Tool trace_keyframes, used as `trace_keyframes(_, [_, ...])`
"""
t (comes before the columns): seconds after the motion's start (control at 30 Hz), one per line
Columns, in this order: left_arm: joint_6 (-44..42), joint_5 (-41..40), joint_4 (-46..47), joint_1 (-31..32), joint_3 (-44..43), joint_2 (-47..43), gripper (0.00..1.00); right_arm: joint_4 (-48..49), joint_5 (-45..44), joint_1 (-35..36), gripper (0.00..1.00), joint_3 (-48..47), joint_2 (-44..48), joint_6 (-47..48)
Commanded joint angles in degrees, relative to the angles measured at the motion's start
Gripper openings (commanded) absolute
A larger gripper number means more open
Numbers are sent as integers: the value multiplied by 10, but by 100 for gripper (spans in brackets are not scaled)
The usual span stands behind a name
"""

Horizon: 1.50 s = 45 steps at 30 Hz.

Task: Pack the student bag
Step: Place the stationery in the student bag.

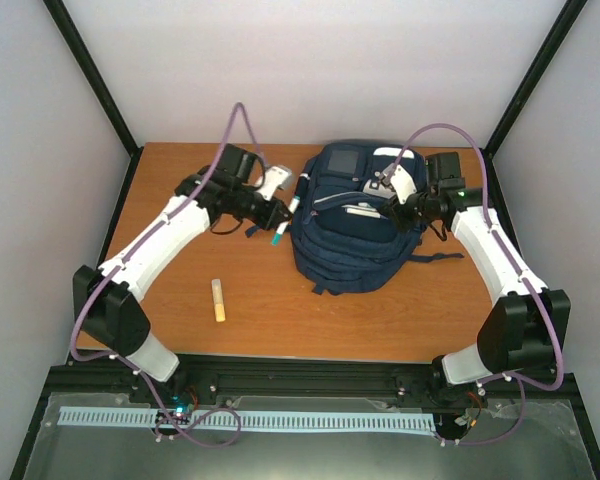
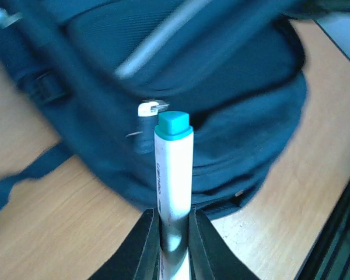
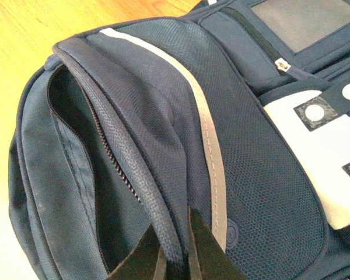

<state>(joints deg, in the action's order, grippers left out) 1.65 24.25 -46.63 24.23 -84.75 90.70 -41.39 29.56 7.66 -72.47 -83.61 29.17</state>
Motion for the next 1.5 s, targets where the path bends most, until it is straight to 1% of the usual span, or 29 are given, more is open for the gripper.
trace_keyframes(0.0, [-176,25,24,70,-14,-6,1,15,57,-4,3,-48,11,-16])
trace_keyframes(0.1, [-266,36,14,100,-36,5,1,18,64,-4,3,-60,6,-23])
trace_keyframes(0.2, [-330,36,22,125,-61,22,1,22,66,-4,3,-70,4,-27])
trace_keyframes(0.37, [-434,11,29,182,-107,64,1,22,75,-4,3,-74,-3,-32])
trace_keyframes(0.53, [-506,-22,21,232,-157,118,1,25,91,-4,3,-75,-2,-39])
trace_keyframes(0.7, [-594,-67,39,264,-168,149,1,31,95,-4,3,-68,1,-47])
trace_keyframes(0.8, [-623,-86,46,267,-190,174,1,35,97,-4,3,-58,4,-51])
trace_keyframes(0.9, [-632,-134,75,267,-215,206,1,36,100,-4,3,-52,7,-52])
trace_keyframes(0.97, [-640,-182,109,267,-217,223,1,36,101,-4,3,-51,7,-53])
trace_keyframes(1.07, [-653,-233,181,267,-193,235,1,35,101,-4,3,-52,7,-53])
trace_keyframes(1.1, [-653,-244,208,267,-187,236,4,35,101,-4,3,-52,7,-53])
trace_keyframes(1.2, [-636,-255,208,267,-190,234,38,35,99,-4,3,-53,7,-53])
trace_keyframes(1.27, [-620,-252,184,267,-200,232,50,35,97,-4,3,-53,8,-53])
trace_keyframes(1.33, [-604,-253,156,267,-212,229,54,36,95,-4,3,-52,8,-53])
trace_keyframes(1.47, [-532,-256,93,267,-251,212,54,36,88,-4,3,-52,10,-54])
